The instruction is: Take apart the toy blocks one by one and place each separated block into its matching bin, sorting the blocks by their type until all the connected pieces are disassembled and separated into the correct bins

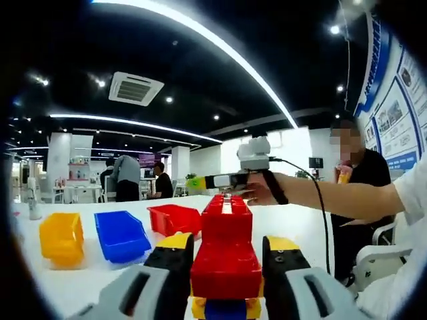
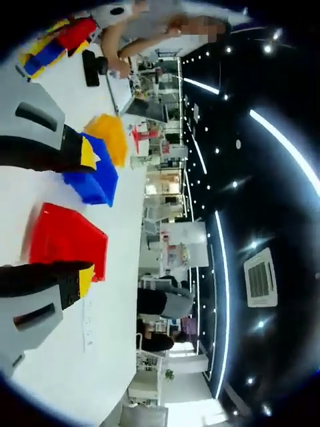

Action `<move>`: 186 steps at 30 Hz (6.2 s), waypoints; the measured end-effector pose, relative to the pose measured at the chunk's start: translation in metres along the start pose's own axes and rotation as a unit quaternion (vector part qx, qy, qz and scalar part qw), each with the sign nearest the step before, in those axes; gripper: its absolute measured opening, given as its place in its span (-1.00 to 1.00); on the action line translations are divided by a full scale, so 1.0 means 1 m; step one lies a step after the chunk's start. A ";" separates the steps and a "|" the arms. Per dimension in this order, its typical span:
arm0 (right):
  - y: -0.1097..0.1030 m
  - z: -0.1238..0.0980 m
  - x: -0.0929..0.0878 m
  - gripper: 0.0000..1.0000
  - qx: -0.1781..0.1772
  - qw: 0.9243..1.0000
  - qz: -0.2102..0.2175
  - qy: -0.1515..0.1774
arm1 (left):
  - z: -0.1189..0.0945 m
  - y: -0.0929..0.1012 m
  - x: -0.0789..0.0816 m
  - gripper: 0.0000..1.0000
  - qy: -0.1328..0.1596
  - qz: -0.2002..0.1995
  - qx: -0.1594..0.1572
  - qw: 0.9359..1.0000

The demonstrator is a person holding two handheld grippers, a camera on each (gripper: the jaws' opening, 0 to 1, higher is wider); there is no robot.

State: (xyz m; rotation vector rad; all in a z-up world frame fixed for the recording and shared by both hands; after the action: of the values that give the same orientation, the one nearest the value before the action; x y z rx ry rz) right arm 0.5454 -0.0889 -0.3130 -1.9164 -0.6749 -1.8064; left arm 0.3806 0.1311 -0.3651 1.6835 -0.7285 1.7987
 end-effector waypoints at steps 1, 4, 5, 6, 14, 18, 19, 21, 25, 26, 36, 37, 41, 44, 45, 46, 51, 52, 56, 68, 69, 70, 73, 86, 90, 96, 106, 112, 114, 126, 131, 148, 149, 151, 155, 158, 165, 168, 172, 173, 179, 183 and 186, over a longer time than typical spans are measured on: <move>-0.007 -0.008 0.001 0.04 0.008 1.000 -0.001 0.007 | 0.000 -0.001 -0.001 -0.20 -0.001 0.000 0.000 1.000; -0.033 -0.032 0.008 0.03 0.056 0.998 -0.002 0.029 | -0.001 -0.004 -0.002 -0.27 -0.002 -0.003 0.000 1.000; -0.042 -0.039 0.011 0.02 0.075 0.997 -0.008 0.031 | -0.001 -0.005 -0.002 -0.28 -0.002 -0.005 -0.001 1.000; -0.052 -0.045 0.015 0.02 0.095 0.994 -0.015 0.042 | -0.001 -0.005 -0.002 -0.33 -0.001 -0.006 -0.003 1.000; -0.117 -0.074 0.031 0.05 0.242 0.964 -0.093 0.051 | 0.004 -0.012 -0.001 -0.41 0.002 -0.008 -0.058 0.998; -0.127 -0.076 0.030 0.04 0.279 0.953 -0.109 0.049 | 0.010 -0.016 -0.001 -0.41 0.023 -0.005 -0.109 0.994; -0.130 -0.078 0.029 0.03 0.296 0.947 -0.116 0.047 | 0.012 -0.017 -0.001 -0.41 0.029 -0.009 -0.126 0.992; -0.137 -0.080 0.026 0.04 0.324 0.936 -0.127 0.044 | 0.014 -0.018 -0.002 -0.41 0.033 -0.020 -0.164 0.986; -0.143 -0.081 0.022 0.03 0.363 0.921 -0.138 0.036 | 0.017 -0.017 -0.002 -0.41 0.027 -0.020 -0.199 0.980; -0.145 -0.081 0.020 0.04 0.374 0.917 -0.138 0.031 | 0.018 -0.017 -0.002 -0.41 0.026 -0.020 -0.205 0.978; -0.145 -0.067 0.003 -0.24 0.438 0.893 -0.103 -0.001 | 0.016 -0.009 -0.004 -0.41 0.024 -0.022 -0.251 0.967; -0.145 -0.066 0.001 -0.25 0.440 0.892 -0.103 -0.001 | 0.017 -0.008 -0.004 -0.41 0.024 -0.022 -0.253 0.967; -0.144 -0.064 0.001 -0.40 0.438 0.894 -0.091 -0.002 | 0.016 -0.006 -0.004 -0.41 0.023 -0.022 -0.260 0.965; -0.144 -0.064 -0.001 -0.42 0.447 0.891 -0.079 -0.004 | 0.016 -0.005 -0.004 -0.41 0.024 -0.023 -0.262 0.964; -0.144 -0.064 -0.001 -0.42 0.448 0.891 -0.078 -0.003 | 0.016 -0.005 -0.004 -0.41 0.024 -0.023 -0.263 0.964; -0.144 -0.063 -0.001 -0.42 0.450 0.890 -0.077 -0.003 | 0.016 -0.005 -0.004 -0.41 0.025 -0.024 -0.264 0.964; -0.147 -0.061 -0.004 -0.45 0.467 0.882 -0.064 -0.007 | 0.018 -0.004 -0.004 -0.40 0.027 -0.028 -0.267 0.963; -0.147 -0.060 -0.004 -0.45 0.466 0.882 -0.064 -0.003 | 0.018 -0.005 -0.005 -0.40 0.028 -0.029 -0.268 0.963; -0.146 -0.060 -0.005 -0.46 0.469 0.881 -0.066 0.007 | 0.018 -0.004 -0.004 -0.40 0.022 -0.028 -0.267 0.963; -0.154 -0.064 0.000 -0.47 0.477 0.855 -0.200 0.039 | 0.018 -0.003 -0.005 -0.41 -0.008 -0.069 -0.261 0.963; -0.157 -0.065 0.000 -0.47 0.482 0.854 -0.191 0.037 | 0.018 -0.004 -0.005 -0.41 -0.004 -0.057 -0.260 0.964; -0.160 -0.064 -0.001 -0.47 0.481 0.855 -0.189 0.032 | 0.019 -0.003 -0.004 -0.41 -0.004 -0.058 -0.257 0.965; -0.156 -0.059 0.002 -0.46 0.462 0.871 -0.161 0.044 | 0.019 -0.003 -0.005 -0.41 0.004 -0.048 -0.252 0.967; -0.050 -0.035 0.027 -0.46 0.227 0.970 0.035 0.075 | 0.015 -0.005 -0.004 -0.41 0.031 -0.032 -0.222 0.974; -0.016 -0.021 0.019 -0.46 0.118 0.990 0.056 0.051 | 0.013 -0.009 -0.005 -0.41 0.033 -0.040 -0.206 0.977; 0.016 0.010 0.002 -0.46 0.001 0.998 0.069 -0.010 | 0.015 -0.012 -0.004 -0.41 0.025 -0.042 -0.180 0.982; 0.039 0.078 -0.023 -0.46 -0.080 0.992 0.076 -0.067 | 0.015 -0.013 -0.005 -0.41 0.023 -0.040 -0.171 0.984; 0.046 0.098 -0.032 -0.46 -0.115 0.988 0.063 -0.084 | 0.015 -0.012 -0.005 -0.41 0.025 -0.040 -0.170 0.984; 0.048 0.102 -0.034 -0.46 -0.119 0.988 0.058 -0.083 | 0.015 -0.012 -0.005 -0.41 0.025 -0.040 -0.169 0.984; 0.039 0.100 -0.018 0.33 -0.053 0.997 0.057 -0.019 | 0.017 -0.012 -0.005 -0.41 0.025 -0.039 -0.170 0.984; 0.020 0.076 0.003 0.19 0.008 0.999 0.042 0.015 | 0.018 -0.013 -0.005 -0.41 0.025 -0.040 -0.174 0.984; -0.100 -0.013 0.044 0.09 0.315 0.945 -0.061 0.056 | 0.012 -0.015 -0.009 -0.07 0.025 -0.047 -0.169 0.984; -0.106 -0.016 0.045 0.09 0.328 0.940 -0.072 0.054 | 0.011 -0.014 -0.011 -0.02 0.021 -0.045 -0.168 0.984; -0.118 -0.022 0.044 0.07 0.356 0.930 -0.079 0.049 | 0.010 -0.012 -0.012 0.03 0.025 -0.042 -0.167 0.985; -0.136 -0.030 0.041 0.04 0.396 0.913 -0.089 0.040 | 0.008 -0.012 -0.013 0.08 0.028 -0.047 -0.164 0.985; -0.145 -0.033 0.034 0.03 0.417 0.903 -0.101 0.025 | 0.009 -0.011 -0.016 0.25 0.023 -0.039 -0.160 0.986; -0.159 -0.032 0.017 -0.04 0.450 0.884 -0.127 -0.006 | 0.013 -0.009 -0.028 0.31 0.004 -0.027 -0.158 0.987; -0.163 -0.031 0.008 -0.05 0.461 0.877 -0.133 -0.020 | 0.015 -0.008 -0.033 0.23 0.000 -0.031 -0.158 0.987; -0.169 -0.030 -0.003 -0.06 0.470 0.872 -0.136 -0.035 | 0.016 -0.008 -0.033 0.09 0.004 -0.037 -0.155 0.987; -0.169 -0.030 -0.004 -0.06 0.470 0.871 -0.137 -0.037 | 0.015 -0.009 -0.033 0.09 0.004 -0.039 -0.156 0.987; -0.172 -0.024 -0.013 -0.17 0.468 0.873 -0.128 -0.048 | 0.013 -0.008 -0.034 0.08 0.006 -0.040 -0.165 0.985; -0.176 -0.026 -0.021 -0.32 0.481 0.868 -0.108 -0.067 | 0.014 -0.009 -0.034 0.08 0.005 -0.040 -0.170 0.985; -0.176 -0.026 -0.020 -0.43 0.484 0.867 -0.104 -0.060 | 0.013 -0.008 -0.034 0.09 0.004 -0.039 -0.178 0.983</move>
State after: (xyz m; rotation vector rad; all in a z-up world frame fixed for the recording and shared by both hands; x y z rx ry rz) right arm 0.4175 0.0338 -0.3361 -1.2694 -1.5170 -1.0604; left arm 0.3971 0.1258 -0.3983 1.4451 -0.9062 1.5160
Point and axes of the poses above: the point that each gripper's makers call its tool centre point, and the gripper's own axes: z roughly forward along the fingers, y roughly to its right, x roughly out of its top, the point moved 8 cm from there along -z, roughly backward along the fingers, and after that the axes turned 3 degrees about y, right-handed, at the moved point
